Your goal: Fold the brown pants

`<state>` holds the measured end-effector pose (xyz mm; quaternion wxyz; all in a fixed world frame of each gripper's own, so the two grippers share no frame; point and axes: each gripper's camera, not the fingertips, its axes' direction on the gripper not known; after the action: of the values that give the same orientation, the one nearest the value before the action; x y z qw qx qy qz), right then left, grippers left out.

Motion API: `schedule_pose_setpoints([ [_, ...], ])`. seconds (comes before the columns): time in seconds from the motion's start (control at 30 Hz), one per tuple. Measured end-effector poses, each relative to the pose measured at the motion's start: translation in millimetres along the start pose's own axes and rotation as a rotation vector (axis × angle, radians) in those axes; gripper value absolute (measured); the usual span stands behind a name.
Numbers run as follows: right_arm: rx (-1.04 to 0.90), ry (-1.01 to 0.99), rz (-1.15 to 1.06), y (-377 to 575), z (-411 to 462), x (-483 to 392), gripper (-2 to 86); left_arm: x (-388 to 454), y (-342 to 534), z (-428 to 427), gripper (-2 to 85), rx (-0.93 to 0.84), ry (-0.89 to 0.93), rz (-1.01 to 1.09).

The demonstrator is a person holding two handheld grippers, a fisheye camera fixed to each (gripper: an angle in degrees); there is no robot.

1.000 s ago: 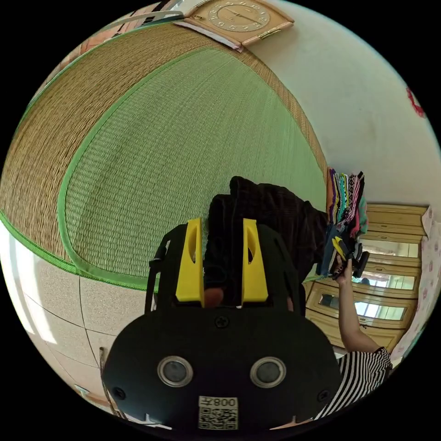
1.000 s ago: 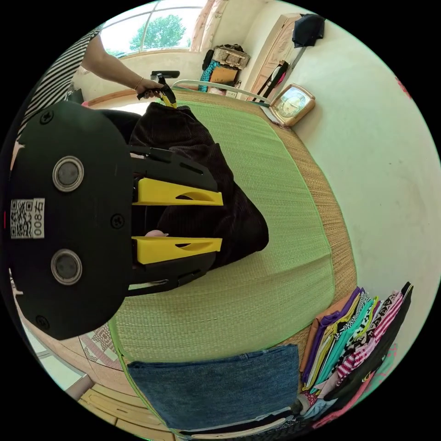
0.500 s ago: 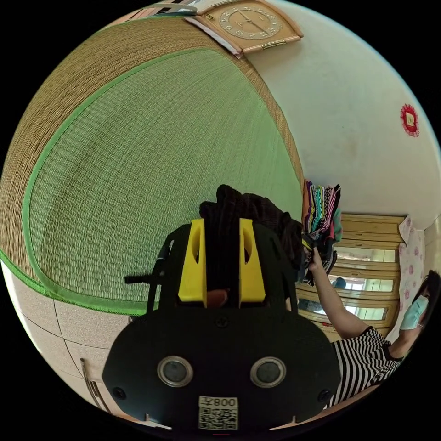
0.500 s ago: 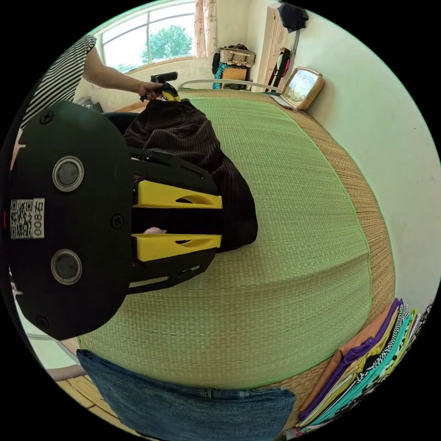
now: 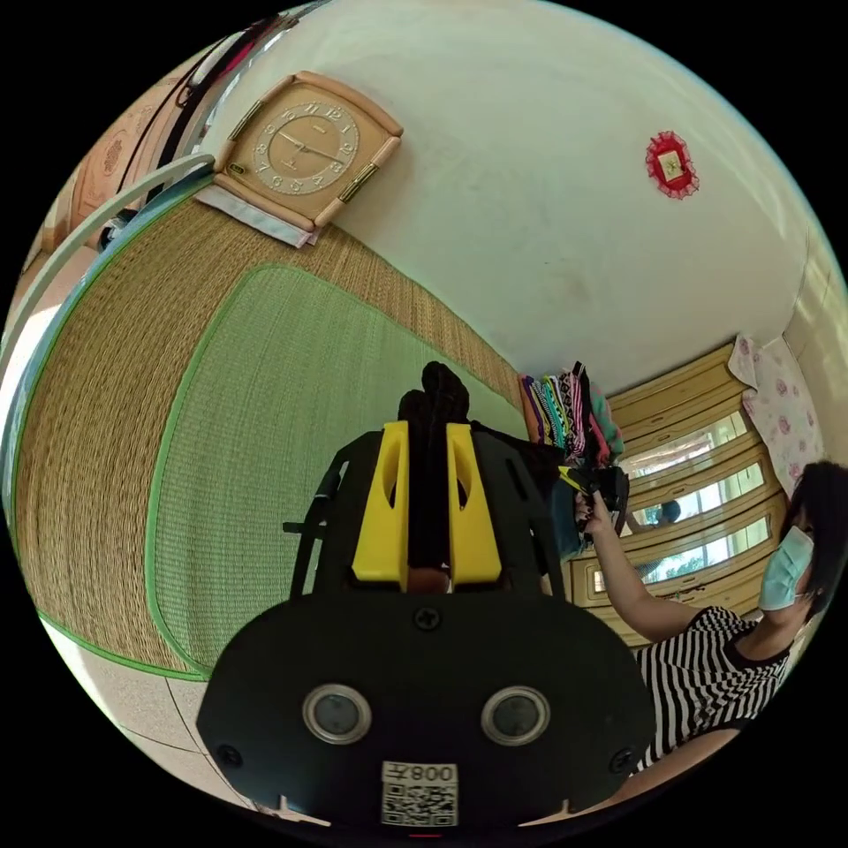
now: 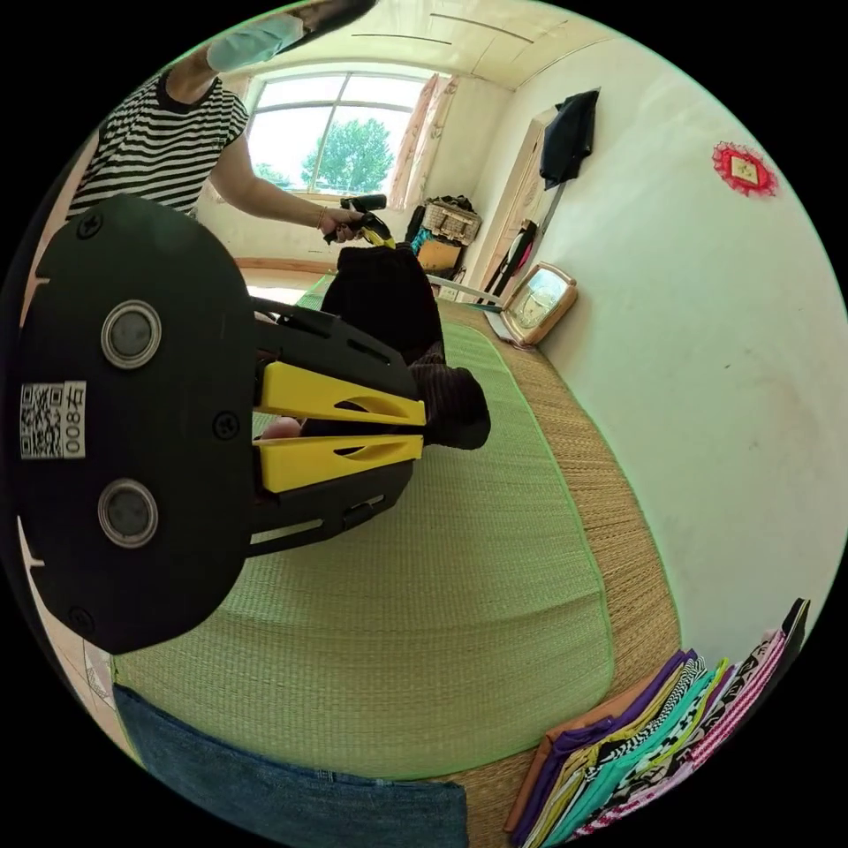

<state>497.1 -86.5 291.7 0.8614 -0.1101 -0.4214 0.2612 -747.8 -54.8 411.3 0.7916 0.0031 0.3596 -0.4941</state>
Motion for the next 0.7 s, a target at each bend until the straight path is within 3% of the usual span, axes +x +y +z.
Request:
schedule_pose_setpoints([
  [0.13, -0.005, 0.081, 0.135, -21.6, 37.1, 0.6, 1.3, -51.3, -20.4, -11.6, 8.6, 0.057, -0.132, -0.174],
  [0.2, 0.008, 0.138, 0.14, -20.9, 44.4, -9.1, 1.6, -68.7, -15.0, -13.4, 8.9, 0.1, -0.112, -0.228],
  [0.3, 0.021, 0.189, -0.045, -6.8, 62.2, -62.2, 3.1, -71.9, -2.0, 11.8, 10.0, 0.018, -0.077, -0.165],
  [0.4, -0.086, 0.242, -0.305, 11.0, 116.1, -135.9, 7.6, -64.8, 15.0, 60.3, 10.7, -0.107, 0.002, -0.105],
  [0.57, -0.288, 0.52, -0.776, 50.2, 235.8, -234.3, 10.5, -38.8, 29.7, 138.6, 11.1, -0.248, 0.091, -0.03],
  [0.7, -0.374, 0.694, -0.892, 66.8, 286.9, -246.2, 11.0, -27.2, 31.5, 165.6, 10.6, -0.287, 0.096, 0.007],
])
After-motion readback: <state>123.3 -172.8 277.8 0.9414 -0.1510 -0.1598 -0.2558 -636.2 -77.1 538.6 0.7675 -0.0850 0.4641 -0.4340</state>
